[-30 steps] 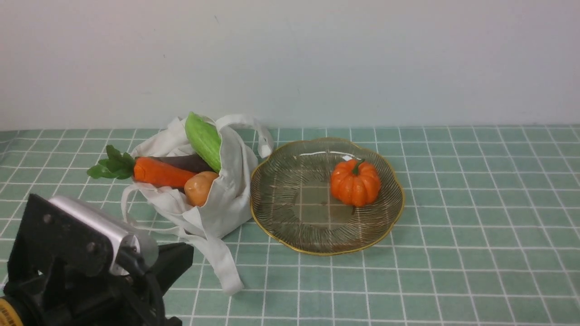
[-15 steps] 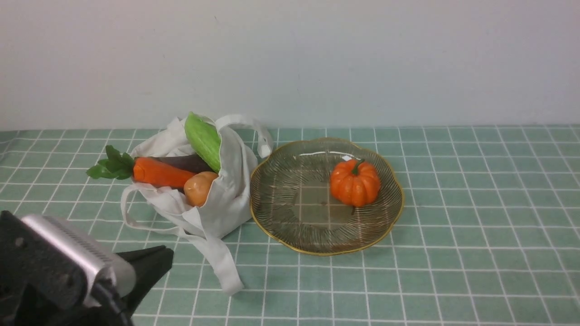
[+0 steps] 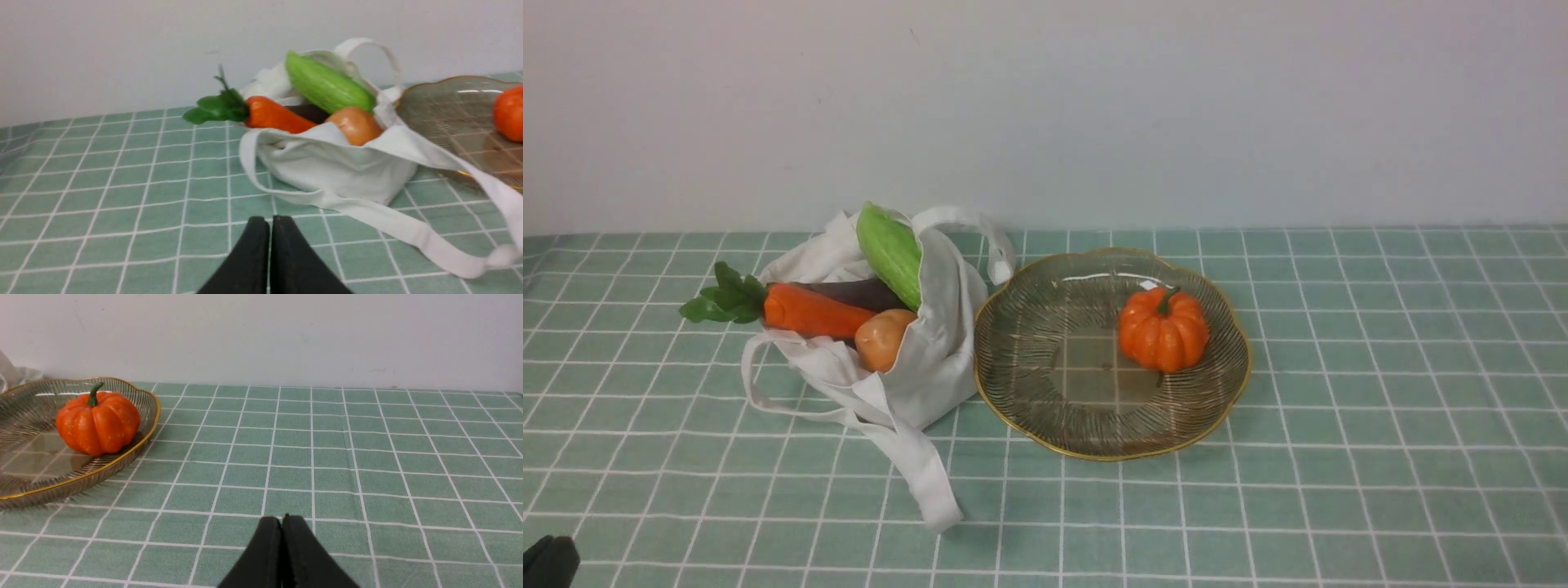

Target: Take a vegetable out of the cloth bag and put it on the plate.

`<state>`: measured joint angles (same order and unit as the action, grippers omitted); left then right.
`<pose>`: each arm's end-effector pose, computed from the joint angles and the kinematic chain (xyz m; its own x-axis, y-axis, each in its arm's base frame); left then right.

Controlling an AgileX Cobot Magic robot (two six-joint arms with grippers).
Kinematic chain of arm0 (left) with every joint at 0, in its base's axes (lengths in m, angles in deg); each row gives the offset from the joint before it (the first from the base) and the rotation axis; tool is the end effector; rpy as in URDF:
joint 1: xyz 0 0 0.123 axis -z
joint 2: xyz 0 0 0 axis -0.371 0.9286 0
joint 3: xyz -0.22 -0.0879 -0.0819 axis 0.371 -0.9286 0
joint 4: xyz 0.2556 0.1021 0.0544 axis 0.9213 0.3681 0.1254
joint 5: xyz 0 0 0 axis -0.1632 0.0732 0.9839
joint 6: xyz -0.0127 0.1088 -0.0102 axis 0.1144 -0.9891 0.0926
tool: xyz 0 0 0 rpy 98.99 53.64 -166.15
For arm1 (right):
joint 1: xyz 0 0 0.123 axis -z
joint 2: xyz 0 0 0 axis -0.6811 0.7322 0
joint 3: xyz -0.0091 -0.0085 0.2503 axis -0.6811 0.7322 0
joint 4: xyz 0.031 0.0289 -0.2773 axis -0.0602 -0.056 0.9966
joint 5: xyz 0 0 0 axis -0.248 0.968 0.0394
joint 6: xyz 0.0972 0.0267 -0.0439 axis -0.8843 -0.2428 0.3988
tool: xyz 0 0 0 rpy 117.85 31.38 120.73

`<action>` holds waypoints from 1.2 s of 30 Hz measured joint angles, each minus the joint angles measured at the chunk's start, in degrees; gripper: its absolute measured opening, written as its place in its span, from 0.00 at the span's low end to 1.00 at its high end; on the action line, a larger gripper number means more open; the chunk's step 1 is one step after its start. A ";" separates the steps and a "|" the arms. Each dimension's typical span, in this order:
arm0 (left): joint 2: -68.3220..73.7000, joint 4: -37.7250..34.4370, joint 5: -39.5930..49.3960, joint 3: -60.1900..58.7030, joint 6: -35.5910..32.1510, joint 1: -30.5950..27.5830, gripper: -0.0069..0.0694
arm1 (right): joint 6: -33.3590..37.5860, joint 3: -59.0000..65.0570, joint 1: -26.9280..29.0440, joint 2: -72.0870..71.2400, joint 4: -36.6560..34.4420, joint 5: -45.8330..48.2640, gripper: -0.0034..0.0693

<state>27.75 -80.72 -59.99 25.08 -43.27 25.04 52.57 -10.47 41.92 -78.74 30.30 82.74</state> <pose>0.1374 -0.0069 0.1809 -0.1933 0.0103 -0.9811 0.0481 0.9988 0.0010 0.1354 0.0013 0.1670 -0.2832 -0.0257 -0.9587 -0.0137 0.9996 -0.0227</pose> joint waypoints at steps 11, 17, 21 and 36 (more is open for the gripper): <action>-0.42 0.24 5.40 -1.00 1.56 -3.08 0.08 | 0.00 -0.07 0.00 0.00 0.00 0.24 0.03; -0.42 0.31 5.92 -1.00 1.56 -3.14 0.08 | 0.00 -0.07 0.00 0.00 0.00 0.24 0.03; -0.42 0.37 5.97 -1.00 1.56 -3.14 0.08 | 0.00 -0.07 0.00 0.00 0.00 0.24 0.03; -0.42 0.37 5.97 -1.00 1.56 -3.14 0.08 | 0.00 -0.07 0.00 0.00 0.00 0.24 0.03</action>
